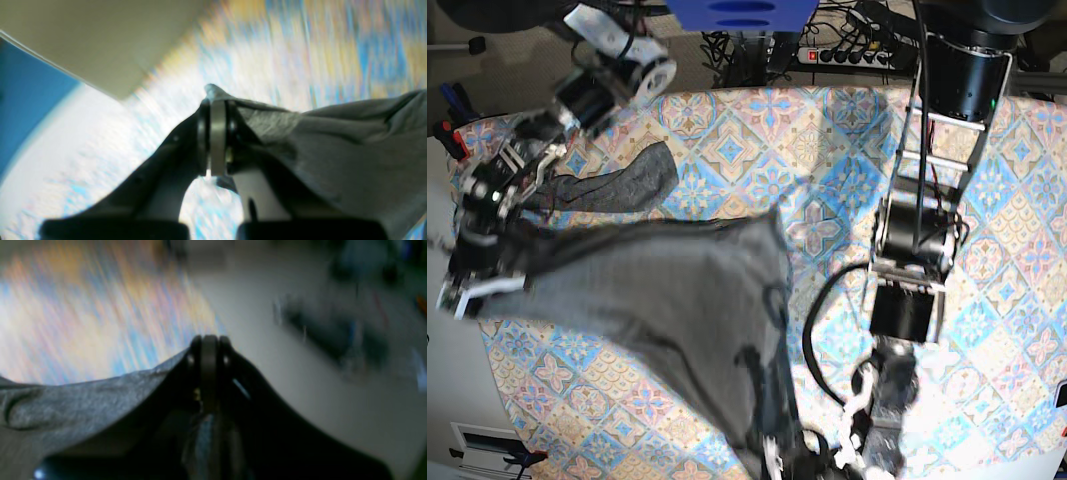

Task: Layout the t-shirt on the table in an organized manner, then fold the t-shirt properly
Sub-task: 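Lift and spread the shirt with both grippers, then lay it down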

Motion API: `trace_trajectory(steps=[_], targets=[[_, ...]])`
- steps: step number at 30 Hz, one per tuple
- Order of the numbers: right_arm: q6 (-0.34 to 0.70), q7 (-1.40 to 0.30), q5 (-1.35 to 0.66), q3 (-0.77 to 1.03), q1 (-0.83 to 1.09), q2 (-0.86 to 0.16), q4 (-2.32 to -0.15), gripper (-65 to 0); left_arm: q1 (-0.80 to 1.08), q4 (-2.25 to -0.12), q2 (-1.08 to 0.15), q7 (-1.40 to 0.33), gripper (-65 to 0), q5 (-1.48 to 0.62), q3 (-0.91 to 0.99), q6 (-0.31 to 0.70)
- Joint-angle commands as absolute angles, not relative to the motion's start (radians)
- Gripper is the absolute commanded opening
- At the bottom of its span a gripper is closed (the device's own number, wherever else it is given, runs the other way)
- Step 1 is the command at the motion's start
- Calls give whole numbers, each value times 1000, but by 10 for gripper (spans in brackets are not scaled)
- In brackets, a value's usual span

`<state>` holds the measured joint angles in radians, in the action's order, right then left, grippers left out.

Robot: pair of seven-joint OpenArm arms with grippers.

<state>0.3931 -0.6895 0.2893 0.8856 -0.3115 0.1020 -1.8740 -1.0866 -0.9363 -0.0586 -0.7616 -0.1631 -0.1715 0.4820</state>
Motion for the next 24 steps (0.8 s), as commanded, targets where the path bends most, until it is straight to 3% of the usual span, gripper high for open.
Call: trace_trajectory(steps=[1,6,10,14,19,24], targets=[[384,-671,285,886,-340,94,-1896,-650,-1141,-954,-68,-743,-650,-165,-137,475],[383,-670,206,966,-351,97,-1928,-650,-1101,-989,-185,-803,-650,-173,-30,483],[383,-670,38,1098,-311,97,-1928,-650,-944,-1079,-283,-816,-650,-171,-10,576],[383,-676,-15,1113,-189,97,-1922,-650,-704,-1239,-384,-816,-650,-173,-8,595],[383,-673,-44,975,13,142,-1880,-650,-406,-1340,-423,-806,-650,-171,-1,595],[383,-671,-45,779,148,147,-1817,-650,-243,-1342,-397,-789,-650,-166,122,596]])
